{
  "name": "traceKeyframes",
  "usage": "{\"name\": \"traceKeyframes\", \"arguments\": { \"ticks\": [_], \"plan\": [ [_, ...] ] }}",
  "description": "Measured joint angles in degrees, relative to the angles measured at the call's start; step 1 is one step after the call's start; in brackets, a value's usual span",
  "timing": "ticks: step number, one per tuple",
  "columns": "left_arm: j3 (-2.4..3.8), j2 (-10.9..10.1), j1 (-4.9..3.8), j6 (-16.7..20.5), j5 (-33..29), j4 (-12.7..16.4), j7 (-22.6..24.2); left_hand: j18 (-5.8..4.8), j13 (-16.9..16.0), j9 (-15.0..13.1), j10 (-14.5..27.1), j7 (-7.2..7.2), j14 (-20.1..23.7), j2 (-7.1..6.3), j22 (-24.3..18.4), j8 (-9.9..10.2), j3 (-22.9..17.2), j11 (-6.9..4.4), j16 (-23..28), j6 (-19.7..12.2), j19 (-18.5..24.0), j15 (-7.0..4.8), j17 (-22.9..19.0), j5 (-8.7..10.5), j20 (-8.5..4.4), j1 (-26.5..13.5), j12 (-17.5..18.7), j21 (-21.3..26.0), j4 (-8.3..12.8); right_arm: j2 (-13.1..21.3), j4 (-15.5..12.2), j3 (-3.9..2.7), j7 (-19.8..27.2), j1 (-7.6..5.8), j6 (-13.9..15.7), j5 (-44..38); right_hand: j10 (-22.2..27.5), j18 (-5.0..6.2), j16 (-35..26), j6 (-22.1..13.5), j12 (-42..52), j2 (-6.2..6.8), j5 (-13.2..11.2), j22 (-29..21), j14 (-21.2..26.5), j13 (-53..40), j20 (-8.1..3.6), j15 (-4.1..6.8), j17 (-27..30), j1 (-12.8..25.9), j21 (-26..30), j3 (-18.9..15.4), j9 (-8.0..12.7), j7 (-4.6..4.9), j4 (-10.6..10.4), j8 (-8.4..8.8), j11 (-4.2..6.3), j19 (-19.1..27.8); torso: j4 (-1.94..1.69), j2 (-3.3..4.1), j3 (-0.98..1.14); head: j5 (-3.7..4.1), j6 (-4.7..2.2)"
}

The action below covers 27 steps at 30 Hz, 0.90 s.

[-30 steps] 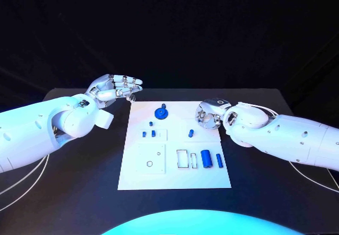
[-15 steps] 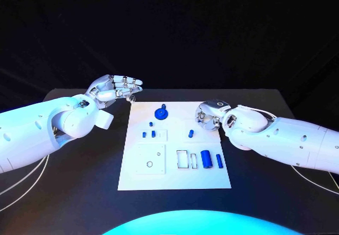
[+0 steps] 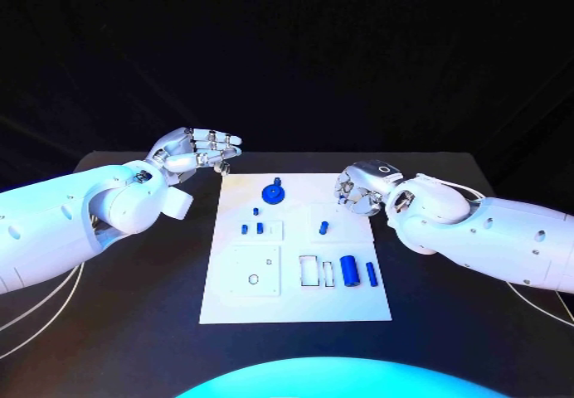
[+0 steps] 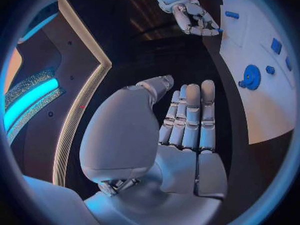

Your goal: Assemble the parts on the task board

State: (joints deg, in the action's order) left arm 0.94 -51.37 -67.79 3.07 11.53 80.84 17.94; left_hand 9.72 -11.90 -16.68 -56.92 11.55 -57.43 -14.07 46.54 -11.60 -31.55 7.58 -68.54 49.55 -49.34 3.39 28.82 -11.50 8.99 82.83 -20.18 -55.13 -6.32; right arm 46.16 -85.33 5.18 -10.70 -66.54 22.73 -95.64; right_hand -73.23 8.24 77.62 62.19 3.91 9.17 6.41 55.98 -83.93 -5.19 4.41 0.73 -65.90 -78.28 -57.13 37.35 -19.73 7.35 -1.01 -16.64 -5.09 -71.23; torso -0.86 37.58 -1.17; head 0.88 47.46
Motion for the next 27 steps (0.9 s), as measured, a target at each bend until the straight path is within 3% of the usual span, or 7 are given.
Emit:
{"name": "traceKeyframes", "arguments": {
  "ticks": [11,19,27],
  "plan": [
    [0.00,0.05,0.01,0.10,-0.01,0.28,0.00,0.00,0.01,0.05,0.00,0.00,0.00,0.00,0.00,0.00,0.01,0.00,0.00,0.00,0.00,0.00,0.00,0.00,0.00,0.00,0.00,0.02,-0.01,1.08,-6.39,-0.23,2.07,0.26,3.11,2.80,0.00,-0.28,-0.01,-0.16,-0.33,-0.21,-0.31,0.44,-0.22,0.04,0.00,0.21,-0.08,-0.22,-0.62,0.00,-0.16,-0.03,0.00,-0.22,0.00,-0.41,0.04,0.01,0.00,-0.75,-0.12],
    [-0.01,0.26,0.04,0.38,-0.04,0.55,0.06,0.00,0.01,0.04,0.00,0.00,0.00,0.00,-0.05,0.00,0.16,0.00,0.00,0.00,0.00,0.00,0.01,0.00,0.00,0.00,0.00,0.27,-0.17,-1.92,-10.76,-0.01,3.41,2.02,3.77,3.72,0.00,-0.27,-0.04,-0.17,-0.18,-0.21,0.02,0.49,-0.22,0.03,0.01,0.20,0.06,-0.22,-0.62,0.22,-0.25,-0.03,0.22,-0.22,0.00,-0.41,0.01,0.05,-0.01,-2.21,-0.01],
    [-0.02,0.50,0.05,1.06,-0.07,1.19,0.12,0.00,-0.05,0.04,0.20,0.00,0.00,0.00,-0.05,0.00,0.16,0.20,0.00,0.00,0.00,0.00,0.01,0.00,0.00,0.00,-0.22,0.27,-0.17,-6.31,-11.34,0.65,4.10,4.22,3.54,3.28,0.00,-0.27,-0.04,-0.18,-0.18,-0.21,0.02,0.49,-0.21,0.02,0.01,0.20,0.14,-0.22,-0.62,0.23,-0.30,-0.02,0.23,-0.21,0.00,-0.41,-0.09,0.12,-0.07,-4.16,0.66]
  ]
}}
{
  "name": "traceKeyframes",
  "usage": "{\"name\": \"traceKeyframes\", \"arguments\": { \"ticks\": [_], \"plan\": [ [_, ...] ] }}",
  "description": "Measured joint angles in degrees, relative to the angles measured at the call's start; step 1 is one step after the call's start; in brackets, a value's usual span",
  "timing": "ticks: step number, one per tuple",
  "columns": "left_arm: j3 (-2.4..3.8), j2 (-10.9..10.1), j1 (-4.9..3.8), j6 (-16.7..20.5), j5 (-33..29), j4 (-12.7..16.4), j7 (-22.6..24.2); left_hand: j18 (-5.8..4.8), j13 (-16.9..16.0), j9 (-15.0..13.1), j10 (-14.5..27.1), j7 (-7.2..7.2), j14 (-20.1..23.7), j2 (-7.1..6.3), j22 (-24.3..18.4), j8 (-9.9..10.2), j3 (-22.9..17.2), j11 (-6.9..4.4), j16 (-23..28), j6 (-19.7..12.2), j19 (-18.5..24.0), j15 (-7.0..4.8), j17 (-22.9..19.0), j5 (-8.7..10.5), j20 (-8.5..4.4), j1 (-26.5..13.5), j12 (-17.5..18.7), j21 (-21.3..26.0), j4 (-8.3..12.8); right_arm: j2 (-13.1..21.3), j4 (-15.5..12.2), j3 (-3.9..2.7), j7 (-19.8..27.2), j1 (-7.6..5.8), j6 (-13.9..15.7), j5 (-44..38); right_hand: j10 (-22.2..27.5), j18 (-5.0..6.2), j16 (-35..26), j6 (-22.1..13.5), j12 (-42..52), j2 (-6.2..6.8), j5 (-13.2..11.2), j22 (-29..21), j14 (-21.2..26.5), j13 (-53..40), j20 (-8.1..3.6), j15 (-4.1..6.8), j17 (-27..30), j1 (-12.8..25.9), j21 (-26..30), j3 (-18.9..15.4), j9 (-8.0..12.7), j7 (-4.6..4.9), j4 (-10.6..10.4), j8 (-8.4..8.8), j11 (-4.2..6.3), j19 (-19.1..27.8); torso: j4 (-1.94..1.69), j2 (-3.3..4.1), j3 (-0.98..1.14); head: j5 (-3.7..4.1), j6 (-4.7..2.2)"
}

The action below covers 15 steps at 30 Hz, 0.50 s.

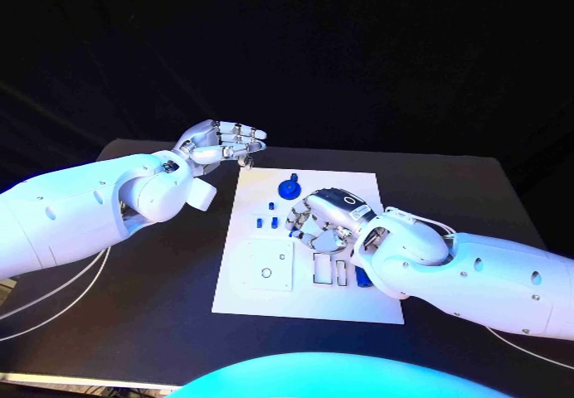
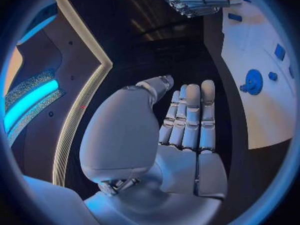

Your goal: Assemble the parts on the task board

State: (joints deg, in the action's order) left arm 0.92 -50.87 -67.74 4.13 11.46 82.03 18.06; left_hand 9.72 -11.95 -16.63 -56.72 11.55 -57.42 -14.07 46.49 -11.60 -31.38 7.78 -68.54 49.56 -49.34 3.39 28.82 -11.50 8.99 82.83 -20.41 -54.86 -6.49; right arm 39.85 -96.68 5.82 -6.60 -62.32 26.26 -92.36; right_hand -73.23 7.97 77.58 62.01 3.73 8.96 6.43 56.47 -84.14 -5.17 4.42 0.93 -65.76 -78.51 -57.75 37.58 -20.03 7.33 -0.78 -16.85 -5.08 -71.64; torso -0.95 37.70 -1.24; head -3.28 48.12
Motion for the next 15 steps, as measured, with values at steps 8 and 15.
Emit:
{"name": "traceKeyframes", "arguments": {
  "ticks": [8,15],
  "plan": [
    [0.00,0.11,0.01,0.82,-0.17,0.85,0.05,0.00,0.00,0.05,0.00,0.00,0.00,0.00,-0.01,0.00,0.16,0.00,0.00,0.00,0.00,0.00,0.00,0.00,0.00,0.00,0.00,0.00,0.16,-2.84,2.06,0.46,-0.03,1.27,-0.93,-0.93,0.00,0.00,0.00,-0.02,-0.03,0.00,0.00,-0.01,0.00,-0.01,0.00,0.00,0.18,0.00,0.00,-0.01,-0.02,0.00,0.00,0.01,0.00,0.00,0.01,0.06,-0.03,-1.31,0.68],
    [-0.01,0.22,0.01,1.23,-0.34,1.28,0.06,0.00,0.01,0.05,0.00,0.00,0.00,0.00,-0.05,0.00,0.16,0.00,0.00,0.00,0.00,0.00,0.00,0.00,0.00,0.00,0.00,0.00,0.16,-4.23,3.30,0.70,-0.24,1.96,-1.74,-1.66,0.00,0.00,0.00,-0.10,-0.10,0.00,-0.02,-0.01,0.00,-0.01,0.00,-0.01,0.18,0.00,0.00,-0.02,-0.07,-0.07,0.00,0.03,0.00,0.00,0.05,0.07,0.00,-2.44,1.47]
  ]
}}
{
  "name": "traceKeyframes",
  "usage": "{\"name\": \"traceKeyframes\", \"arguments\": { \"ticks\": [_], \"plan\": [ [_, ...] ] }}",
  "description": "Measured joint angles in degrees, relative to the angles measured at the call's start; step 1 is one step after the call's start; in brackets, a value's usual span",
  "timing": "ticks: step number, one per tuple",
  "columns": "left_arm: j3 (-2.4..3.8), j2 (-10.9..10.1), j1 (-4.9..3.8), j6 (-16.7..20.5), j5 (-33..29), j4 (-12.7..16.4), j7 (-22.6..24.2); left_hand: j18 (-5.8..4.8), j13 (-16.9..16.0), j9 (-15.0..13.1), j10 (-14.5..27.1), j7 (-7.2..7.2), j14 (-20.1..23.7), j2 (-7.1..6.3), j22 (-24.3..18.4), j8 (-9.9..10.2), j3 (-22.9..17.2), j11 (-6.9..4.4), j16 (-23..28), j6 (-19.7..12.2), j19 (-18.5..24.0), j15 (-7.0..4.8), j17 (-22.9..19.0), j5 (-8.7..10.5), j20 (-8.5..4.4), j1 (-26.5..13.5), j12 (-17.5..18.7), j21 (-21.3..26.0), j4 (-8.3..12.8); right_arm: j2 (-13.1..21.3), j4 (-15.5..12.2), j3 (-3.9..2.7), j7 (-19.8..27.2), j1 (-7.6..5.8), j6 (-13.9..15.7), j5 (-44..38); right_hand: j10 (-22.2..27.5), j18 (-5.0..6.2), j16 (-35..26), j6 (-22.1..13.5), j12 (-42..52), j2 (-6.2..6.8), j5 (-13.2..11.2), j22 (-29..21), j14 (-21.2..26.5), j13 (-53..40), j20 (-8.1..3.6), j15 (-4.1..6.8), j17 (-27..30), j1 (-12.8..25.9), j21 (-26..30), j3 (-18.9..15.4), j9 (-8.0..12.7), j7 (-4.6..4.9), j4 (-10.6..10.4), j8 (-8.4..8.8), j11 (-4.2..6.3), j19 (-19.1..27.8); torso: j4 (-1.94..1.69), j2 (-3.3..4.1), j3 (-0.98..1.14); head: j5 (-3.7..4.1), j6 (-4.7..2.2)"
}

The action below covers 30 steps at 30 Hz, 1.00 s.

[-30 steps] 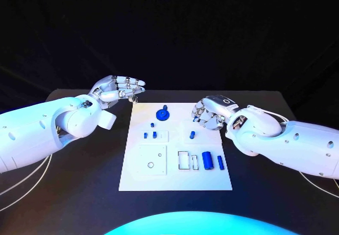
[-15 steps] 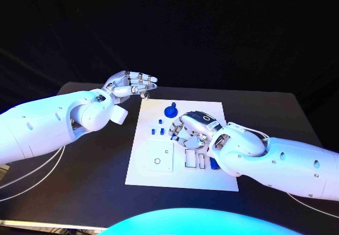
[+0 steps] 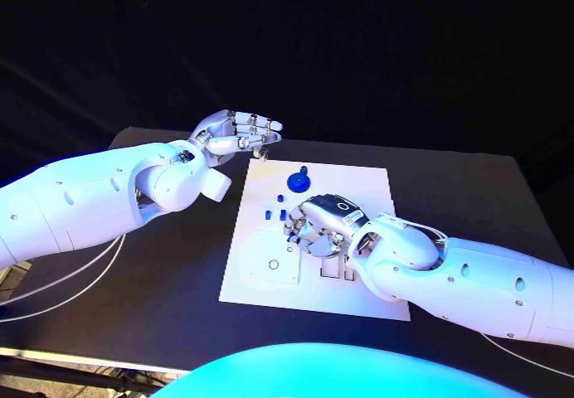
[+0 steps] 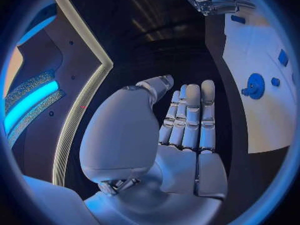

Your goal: Assemble the parts on the task board

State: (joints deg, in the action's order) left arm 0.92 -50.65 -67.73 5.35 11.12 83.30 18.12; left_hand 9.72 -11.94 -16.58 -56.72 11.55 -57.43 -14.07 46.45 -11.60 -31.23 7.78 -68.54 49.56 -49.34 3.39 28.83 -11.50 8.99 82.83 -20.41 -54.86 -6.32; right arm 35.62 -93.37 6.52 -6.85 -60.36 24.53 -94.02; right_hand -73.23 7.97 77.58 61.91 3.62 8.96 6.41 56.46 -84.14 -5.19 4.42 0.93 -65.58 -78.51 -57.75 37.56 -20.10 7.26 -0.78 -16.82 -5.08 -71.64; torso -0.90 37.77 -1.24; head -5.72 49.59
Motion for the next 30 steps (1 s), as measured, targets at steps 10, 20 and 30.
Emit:
{"name": "traceKeyframes", "arguments": {
  "ticks": [10,20,30],
  "plan": [
    [-0.01,0.06,0.00,0.16,-0.11,0.08,0.00,0.00,0.01,0.00,0.00,0.00,0.00,0.00,-0.05,0.00,0.00,0.00,0.22,0.00,0.00,0.00,0.00,0.00,0.00,0.00,0.00,0.00,0.00,-0.69,0.75,0.19,-0.31,0.63,-1.01,-0.73,0.00,0.00,0.00,-0.06,-0.20,0.00,0.03,-0.01,0.00,0.01,0.00,0.00,0.00,0.00,0.00,0.16,-0.07,0.05,0.16,-0.24,0.00,0.00,0.01,-0.01,0.06,-1.02,0.41],
    [-0.01,0.10,0.00,0.15,-0.14,0.07,-0.04,-0.01,-0.06,-0.01,0.00,0.20,0.00,0.00,-0.05,0.00,0.00,0.00,0.22,-0.20,0.00,0.00,0.01,0.00,0.00,0.00,0.00,0.00,0.00,-0.84,1.66,0.27,-0.68,0.86,-1.79,-1.18,0.00,0.00,0.00,-0.07,0.02,0.00,0.17,-0.02,0.00,0.05,0.00,-0.01,0.00,0.00,0.00,0.18,-0.06,0.05,0.15,-0.25,0.00,0.00,0.01,-0.03,0.07,-1.25,0.41],
    [-0.01,0.10,0.00,0.10,-0.14,0.04,-0.08,0.00,-0.05,-0.01,0.00,0.20,0.00,0.00,-0.13,0.00,0.16,0.00,0.22,-0.20,0.00,0.00,-0.03,0.00,0.00,0.00,0.00,0.23,-0.17,-1.34,2.48,0.34,-1.25,1.21,-2.15,-1.65,0.00,0.00,0.00,-0.08,0.00,0.00,0.14,-0.02,0.00,0.02,0.00,-0.01,-0.01,0.00,0.00,0.32,-0.04,0.05,0.01,-0.24,0.00,0.00,0.02,-0.05,0.10,-1.32,0.41]
  ]
}}
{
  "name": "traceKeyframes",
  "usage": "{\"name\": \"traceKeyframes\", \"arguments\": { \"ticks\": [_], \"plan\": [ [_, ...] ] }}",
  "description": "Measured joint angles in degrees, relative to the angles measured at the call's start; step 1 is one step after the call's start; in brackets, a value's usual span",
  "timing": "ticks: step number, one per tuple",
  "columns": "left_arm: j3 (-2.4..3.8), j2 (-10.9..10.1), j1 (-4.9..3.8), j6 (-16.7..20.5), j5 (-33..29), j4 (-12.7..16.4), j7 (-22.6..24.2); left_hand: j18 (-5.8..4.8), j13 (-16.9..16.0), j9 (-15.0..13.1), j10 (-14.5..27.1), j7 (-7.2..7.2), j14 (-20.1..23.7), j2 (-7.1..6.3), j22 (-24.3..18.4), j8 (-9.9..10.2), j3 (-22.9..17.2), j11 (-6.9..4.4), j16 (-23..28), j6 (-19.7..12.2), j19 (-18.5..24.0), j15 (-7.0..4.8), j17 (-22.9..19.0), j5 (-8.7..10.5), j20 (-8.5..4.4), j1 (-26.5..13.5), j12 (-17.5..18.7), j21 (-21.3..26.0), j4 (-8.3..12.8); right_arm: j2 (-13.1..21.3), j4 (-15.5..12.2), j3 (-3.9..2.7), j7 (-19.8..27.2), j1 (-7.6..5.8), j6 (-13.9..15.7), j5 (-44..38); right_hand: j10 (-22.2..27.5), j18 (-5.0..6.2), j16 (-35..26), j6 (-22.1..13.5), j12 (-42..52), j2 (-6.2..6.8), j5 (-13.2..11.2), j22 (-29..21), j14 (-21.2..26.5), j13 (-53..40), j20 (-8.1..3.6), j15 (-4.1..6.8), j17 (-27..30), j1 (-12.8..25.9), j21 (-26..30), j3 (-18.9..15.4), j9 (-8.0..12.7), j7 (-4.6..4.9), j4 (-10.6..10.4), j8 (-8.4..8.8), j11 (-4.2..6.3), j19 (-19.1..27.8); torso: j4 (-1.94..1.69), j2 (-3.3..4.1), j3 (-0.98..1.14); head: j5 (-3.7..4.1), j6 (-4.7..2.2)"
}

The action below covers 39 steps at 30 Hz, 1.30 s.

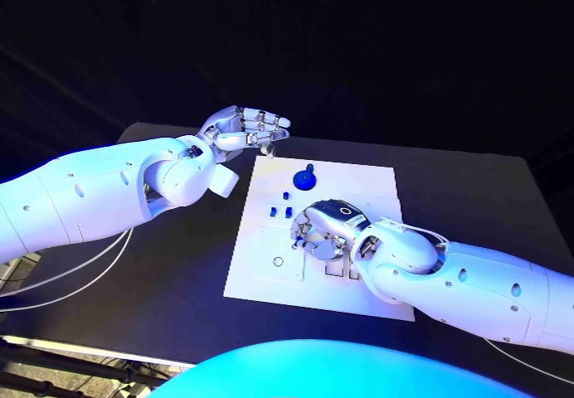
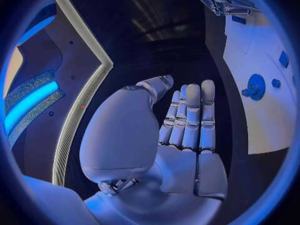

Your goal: Assemble the parts on the task board

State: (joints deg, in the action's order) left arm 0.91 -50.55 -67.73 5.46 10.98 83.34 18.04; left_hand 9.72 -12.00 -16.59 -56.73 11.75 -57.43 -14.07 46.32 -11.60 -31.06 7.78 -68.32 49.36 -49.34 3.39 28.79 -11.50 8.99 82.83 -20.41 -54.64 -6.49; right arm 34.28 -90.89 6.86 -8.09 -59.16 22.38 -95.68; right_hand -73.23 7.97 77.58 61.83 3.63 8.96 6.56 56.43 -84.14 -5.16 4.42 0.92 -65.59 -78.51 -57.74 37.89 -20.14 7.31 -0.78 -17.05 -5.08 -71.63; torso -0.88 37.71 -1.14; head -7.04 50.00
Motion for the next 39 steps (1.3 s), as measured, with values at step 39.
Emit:
{"name": "traceKeyframes", "arguments": {
  "ticks": [39],
  "plan": [
    [0.00,-0.03,0.00,-0.22,0.04,-0.24,-0.43,0.00,-0.04,0.06,0.42,0.00,0.00,0.00,-0.13,0.00,0.33,0.00,0.00,0.00,0.00,0.00,-0.01,0.00,0.00,0.00,0.00,-0.01,0.01,-1.18,0.41,0.30,-1.21,0.37,-2.48,-1.36,-0.01,0.00,0.00,-2.99,0.08,2.82,2.10,-0.97,0.22,0.39,0.84,-0.21,0.90,3.59,1.84,-2.88,-0.87,0.78,-1.26,0.79,1.07,0.85,-0.02,-0.01,-0.07,0.01,0.00]
  ]
}}
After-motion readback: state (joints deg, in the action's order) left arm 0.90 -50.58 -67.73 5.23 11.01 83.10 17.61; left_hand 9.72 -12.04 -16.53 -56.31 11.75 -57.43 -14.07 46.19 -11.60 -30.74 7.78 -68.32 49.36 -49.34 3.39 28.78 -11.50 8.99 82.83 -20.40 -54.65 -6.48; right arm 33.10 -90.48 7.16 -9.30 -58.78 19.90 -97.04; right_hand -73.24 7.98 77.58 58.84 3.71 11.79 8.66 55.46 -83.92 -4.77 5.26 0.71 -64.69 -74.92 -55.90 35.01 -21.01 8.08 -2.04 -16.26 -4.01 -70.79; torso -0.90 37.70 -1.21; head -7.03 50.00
